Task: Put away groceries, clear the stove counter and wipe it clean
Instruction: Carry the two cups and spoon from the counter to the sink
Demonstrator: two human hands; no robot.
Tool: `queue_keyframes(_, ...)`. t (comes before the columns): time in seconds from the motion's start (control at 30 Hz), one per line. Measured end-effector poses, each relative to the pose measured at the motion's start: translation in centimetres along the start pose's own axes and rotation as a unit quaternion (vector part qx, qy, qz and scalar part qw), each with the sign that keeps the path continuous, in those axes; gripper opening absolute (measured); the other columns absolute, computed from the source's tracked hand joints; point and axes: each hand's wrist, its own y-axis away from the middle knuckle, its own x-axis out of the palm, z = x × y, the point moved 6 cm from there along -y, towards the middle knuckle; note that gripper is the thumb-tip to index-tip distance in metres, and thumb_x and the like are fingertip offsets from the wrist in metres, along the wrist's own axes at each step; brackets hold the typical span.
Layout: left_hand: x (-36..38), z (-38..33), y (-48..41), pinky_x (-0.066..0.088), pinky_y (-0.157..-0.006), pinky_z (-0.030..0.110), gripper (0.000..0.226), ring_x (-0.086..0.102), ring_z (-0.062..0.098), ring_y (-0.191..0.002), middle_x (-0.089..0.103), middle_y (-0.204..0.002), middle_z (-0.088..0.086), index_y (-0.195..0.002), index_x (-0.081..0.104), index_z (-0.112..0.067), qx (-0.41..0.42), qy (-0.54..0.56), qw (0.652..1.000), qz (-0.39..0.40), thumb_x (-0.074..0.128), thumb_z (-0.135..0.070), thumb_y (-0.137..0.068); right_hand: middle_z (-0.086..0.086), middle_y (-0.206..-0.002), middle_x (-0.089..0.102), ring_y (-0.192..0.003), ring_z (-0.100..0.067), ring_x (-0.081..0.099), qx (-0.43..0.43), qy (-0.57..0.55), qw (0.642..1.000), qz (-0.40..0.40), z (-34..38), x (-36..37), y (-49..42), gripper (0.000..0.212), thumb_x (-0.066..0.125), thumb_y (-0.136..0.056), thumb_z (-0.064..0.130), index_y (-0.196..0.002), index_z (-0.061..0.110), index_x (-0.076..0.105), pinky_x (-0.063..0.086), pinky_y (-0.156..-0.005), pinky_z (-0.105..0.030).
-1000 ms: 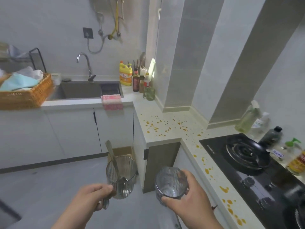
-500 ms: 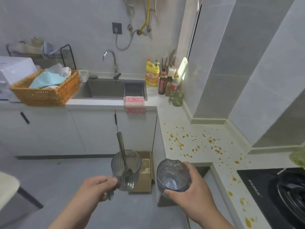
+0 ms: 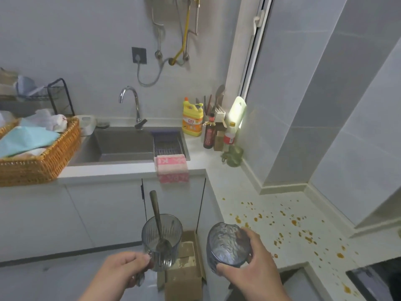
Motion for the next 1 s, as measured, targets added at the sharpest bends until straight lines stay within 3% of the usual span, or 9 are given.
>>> queue_keyframes(0.13, -3.1, -2.2, -5.2, 0.039, -0.062, 0.027, 0.028, 0.053, 0.022, -0.064, 0.064, -0.066, 0.018, -0.068, 0.076, -0.006, 0.015, -0.014, 1.0, 0.02, 0.073, -0.031, -0.056, 0.031, -0.109, 0.056, -0.101, 0.005, 0.058, 0.014, -0.008, 1.0, -0.022, 1.9, 3.2, -3.2, 0.082, 0.083, -0.036, 0.048, -0.107, 0.055, 0.041, 0.047, -0.08, -0.01)
queue_keyframes(0.23, -4.5, -3.1, -8.8, 0.039, -0.065, 0.028, 0.015, 0.052, 0.021, -0.063, 0.064, -0.068, 0.019, -0.068, 0.076, -0.007, 0.023, -0.032, 0.999, 0.037, 0.08, -0.021, -0.073, 0.033, -0.107, 0.055, -0.096, 0.015, 0.055, 0.021, -0.021, 0.999, -0.035, 3.3, 4.7, -5.0, 0.077, 0.083, -0.04, 0.044, -0.101, 0.058, 0.039, 0.043, -0.07, -0.004)
queue_keyframes(0.4, -4.7, -4.2, -14.1, 0.039, -0.065, 0.028, 0.019, 0.049, 0.02, -0.063, 0.065, -0.073, 0.024, -0.068, 0.076, -0.006, 0.024, -0.034, 0.997, 0.069, 0.067, -0.012, -0.083, 0.036, -0.106, 0.055, -0.096, 0.015, 0.056, 0.032, -0.022, 0.997, -0.062, 3.8, 6.0, -8.2, 0.077, 0.08, -0.036, 0.048, -0.101, 0.061, 0.04, 0.046, -0.074, -0.008)
queue_keyframes(0.5, -3.9, -4.9, -17.1, 0.04, -0.067, 0.029, 0.018, 0.05, 0.021, -0.066, 0.066, -0.078, 0.029, -0.069, 0.076, -0.003, 0.013, -0.029, 0.996, 0.084, 0.067, -0.01, -0.083, 0.032, -0.116, 0.053, -0.104, 0.006, 0.057, 0.048, -0.02, 0.996, -0.068, 3.2, 6.2, -10.4, 0.089, 0.083, -0.036, 0.048, -0.112, 0.055, 0.039, 0.051, -0.085, -0.016)
queue_keyframes(0.7, -1.3, -7.8, -23.3, 0.038, -0.064, 0.027, 0.015, 0.049, 0.022, -0.066, 0.064, -0.071, 0.023, -0.068, 0.076, -0.003, 0.009, -0.062, 0.993, 0.101, 0.071, -0.011, -0.08, 0.032, -0.111, 0.054, -0.1, 0.007, 0.057, 0.068, -0.043, 0.993, -0.085, 1.8, 5.2, -16.4, 0.083, 0.083, -0.035, 0.046, -0.105, 0.057, 0.04, 0.047, -0.075, -0.009)
queue_keyframes(0.87, 2.0, -11.2, -28.4, 0.035, -0.061, 0.026, 0.029, 0.049, 0.02, -0.062, 0.059, -0.063, 0.015, -0.073, 0.075, 0.001, -0.017, -0.087, 0.985, 0.147, 0.077, -0.024, -0.059, 0.033, -0.116, 0.05, -0.106, 0.002, 0.055, 0.086, -0.054, 0.99, -0.094, 0.0, 4.2, -23.0, 0.105, 0.08, -0.03, 0.053, -0.126, 0.042, 0.04, 0.048, -0.09, -0.016)
queue_keyframes(0.93, 3.2, -12.4, -30.6, 0.036, -0.061, 0.027, 0.018, 0.05, 0.021, -0.063, 0.057, -0.065, 0.018, -0.071, 0.074, 0.005, -0.025, -0.089, 0.985, 0.145, 0.08, -0.012, -0.07, 0.035, -0.113, 0.048, -0.105, 0.002, 0.055, 0.091, -0.064, 0.989, -0.101, -0.5, 3.6, -25.4, 0.099, 0.082, -0.033, 0.051, -0.122, 0.046, 0.04, 0.047, -0.087, -0.014)
queue_keyframes(1.0, 4.3, -13.6, -32.6, 0.035, -0.059, 0.027, 0.025, 0.05, 0.021, -0.061, 0.056, -0.067, 0.019, -0.071, 0.073, 0.006, -0.019, -0.093, 0.984, 0.151, 0.081, -0.018, -0.07, 0.036, -0.107, 0.049, -0.1, 0.007, 0.055, 0.088, -0.066, 0.989, -0.104, -0.5, 3.1, -27.6, 0.083, 0.088, -0.043, 0.041, -0.109, 0.054, 0.038, 0.045, -0.075, -0.007)
